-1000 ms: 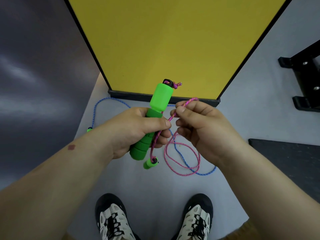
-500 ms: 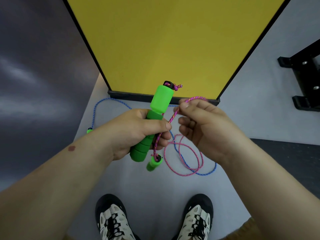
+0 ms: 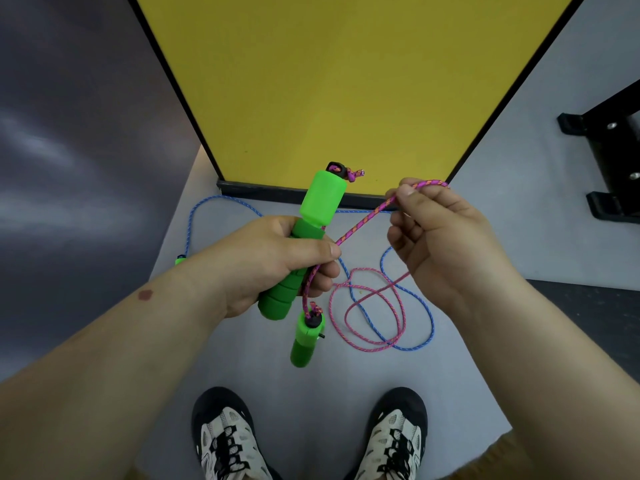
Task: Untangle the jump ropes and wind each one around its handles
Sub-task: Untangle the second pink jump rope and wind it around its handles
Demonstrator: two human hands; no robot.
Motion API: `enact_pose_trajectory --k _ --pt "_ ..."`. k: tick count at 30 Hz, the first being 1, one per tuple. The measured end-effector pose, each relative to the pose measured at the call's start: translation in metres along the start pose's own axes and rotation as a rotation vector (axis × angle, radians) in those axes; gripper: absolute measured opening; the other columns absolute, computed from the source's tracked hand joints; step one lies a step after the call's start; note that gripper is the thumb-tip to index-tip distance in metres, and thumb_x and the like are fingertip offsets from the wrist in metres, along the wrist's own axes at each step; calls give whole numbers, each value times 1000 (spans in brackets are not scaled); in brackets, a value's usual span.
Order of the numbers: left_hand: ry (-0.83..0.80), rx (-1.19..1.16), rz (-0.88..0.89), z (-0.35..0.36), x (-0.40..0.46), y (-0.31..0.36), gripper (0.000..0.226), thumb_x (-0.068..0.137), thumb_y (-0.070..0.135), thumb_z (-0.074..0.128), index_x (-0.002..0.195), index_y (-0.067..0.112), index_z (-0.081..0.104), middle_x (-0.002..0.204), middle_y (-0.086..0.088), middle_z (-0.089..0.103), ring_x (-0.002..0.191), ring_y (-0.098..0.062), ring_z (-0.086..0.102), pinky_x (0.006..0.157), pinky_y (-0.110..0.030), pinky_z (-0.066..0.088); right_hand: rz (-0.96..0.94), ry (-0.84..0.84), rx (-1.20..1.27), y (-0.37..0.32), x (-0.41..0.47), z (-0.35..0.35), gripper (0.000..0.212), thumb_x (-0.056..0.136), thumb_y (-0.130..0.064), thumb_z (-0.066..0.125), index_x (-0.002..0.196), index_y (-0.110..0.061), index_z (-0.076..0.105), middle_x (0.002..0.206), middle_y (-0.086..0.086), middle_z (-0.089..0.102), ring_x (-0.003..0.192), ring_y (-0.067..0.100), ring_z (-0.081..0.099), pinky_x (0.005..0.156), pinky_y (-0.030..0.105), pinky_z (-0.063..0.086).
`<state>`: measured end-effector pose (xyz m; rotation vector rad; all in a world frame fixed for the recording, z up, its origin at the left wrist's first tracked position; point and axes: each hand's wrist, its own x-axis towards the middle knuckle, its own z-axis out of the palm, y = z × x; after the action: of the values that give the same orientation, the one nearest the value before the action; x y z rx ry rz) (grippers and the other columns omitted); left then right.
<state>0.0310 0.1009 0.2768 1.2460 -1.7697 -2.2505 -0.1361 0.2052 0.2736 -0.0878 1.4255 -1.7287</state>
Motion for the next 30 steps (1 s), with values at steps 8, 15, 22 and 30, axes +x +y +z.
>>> enact_pose_trajectory --k 8,15,22,30 --pt "-5 -45 12 2 -1 2 9 94 9 66 97 1 66 78 -11 69 63 -19 65 62 -30 57 147 -324 -234 13 -14 8 8 91 -7 67 96 -13 69 92 8 69 62 8 58 61 22 50" --pt "1 -18 10 0 -1 1 9 93 10 68 95 2 67 80 -11 71 67 -20 66 63 -30 55 9 -198 -177 9 -8 4 4 91 -9 67 92 -12 69 91 9 70 66 11 59 62 23 51" --pt "-35 -1 31 0 -3 1 5 93 7 67 92 3 65 79 -10 70 68 -20 65 64 -28 55 -25 -139 -95 8 -6 3 2 93 -12 67 92 -13 68 87 3 73 67 13 60 64 26 52" --pt "8 -75 30 1 -3 2 5 92 6 65 96 4 68 77 -10 71 65 -18 68 62 -27 57 -11 -425 -435 22 -10 4 12 87 -10 75 98 -11 73 89 6 74 81 16 65 77 33 51"
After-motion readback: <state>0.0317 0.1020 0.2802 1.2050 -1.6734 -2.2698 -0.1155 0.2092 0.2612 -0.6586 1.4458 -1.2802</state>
